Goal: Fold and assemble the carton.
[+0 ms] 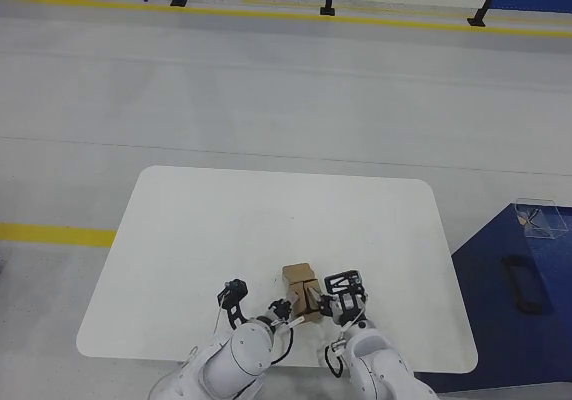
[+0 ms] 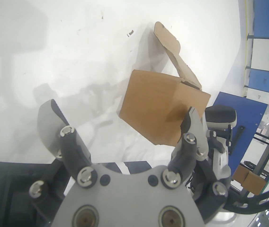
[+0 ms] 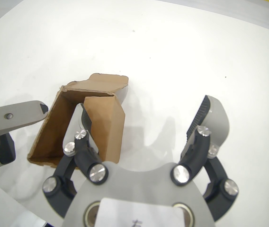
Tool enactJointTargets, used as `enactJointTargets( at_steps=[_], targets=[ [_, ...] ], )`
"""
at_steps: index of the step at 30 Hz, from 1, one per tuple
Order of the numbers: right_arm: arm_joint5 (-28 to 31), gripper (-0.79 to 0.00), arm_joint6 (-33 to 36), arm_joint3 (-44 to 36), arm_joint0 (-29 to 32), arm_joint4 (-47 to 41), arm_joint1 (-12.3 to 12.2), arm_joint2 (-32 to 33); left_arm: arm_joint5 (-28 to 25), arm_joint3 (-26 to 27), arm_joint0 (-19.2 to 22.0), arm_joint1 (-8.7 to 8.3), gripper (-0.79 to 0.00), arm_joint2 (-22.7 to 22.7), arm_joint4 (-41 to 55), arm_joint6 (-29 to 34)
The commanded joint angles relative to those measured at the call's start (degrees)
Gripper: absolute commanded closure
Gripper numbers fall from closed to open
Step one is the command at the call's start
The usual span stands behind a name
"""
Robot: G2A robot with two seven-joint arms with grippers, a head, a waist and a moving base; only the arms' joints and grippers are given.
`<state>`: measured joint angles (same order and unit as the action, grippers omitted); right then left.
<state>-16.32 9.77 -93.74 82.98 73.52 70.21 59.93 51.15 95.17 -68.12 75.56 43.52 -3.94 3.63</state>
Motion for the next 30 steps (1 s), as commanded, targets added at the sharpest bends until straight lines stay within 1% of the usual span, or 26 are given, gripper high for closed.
enactJointTargets(
  at_steps=[1,4,8,12,15,18,22,26,30],
  targets=[
    [-0.2,-0.785,0.0,0.3,-0.1,-0.1,0.1,0.3,0.4,-1.2,0.9,0.3,-0.785,-0.9,-0.6,0.9],
    [-1.0,-0.785,-0.5,-0.2,0.1,-1.4,0.2,1.7,0.8,-2.5,1.9,0.93,-0.785,-1.8,-0.8,1.1],
    [-3.0,-0.785,0.0,-1.0,0.6,-4.1,0.1,5.5,1.8,-3.5,2.6,1.57,-0.785,-2.2,-0.7,1.4],
    [-2.2,-0.785,0.8,-0.6,0.5,-4.1,0.1,7.2,1.8,-4.2,3.1,2.09,-0.785,-2.5,-1.0,1.6],
    [-1.4,-0.785,2.6,-0.2,0.7,-4.2,0.1,7.9,1.3,-3.5,2.5,2.31,-0.785,-2.0,-0.8,1.2],
    [0.2,-0.785,5.0,0.6,0.5,-3.4,0.0,8.1,-0.1,-1.2,0.8,2.17,-0.785,-0.1,-0.2,0.4],
    [2.9,-0.785,7.3,2.0,-0.7,-3.4,0.1,7.9,-3.5,3.5,-3.2,1.59,-0.785,4.1,1.6,-0.5],
    [8.9,-0.785,8.9,5.1,-3.9,-6.8,0.4,7.2,-8.3,6.8,-7.0,0.85,-0.785,8.1,3.6,0.6],
    [12.2,-0.785,10.4,8.8,-7.9,-7.5,1.0,5.5,-11.3,8.6,-9.7,0.31,-0.785,10.6,3.9,1.6]
  ],
)
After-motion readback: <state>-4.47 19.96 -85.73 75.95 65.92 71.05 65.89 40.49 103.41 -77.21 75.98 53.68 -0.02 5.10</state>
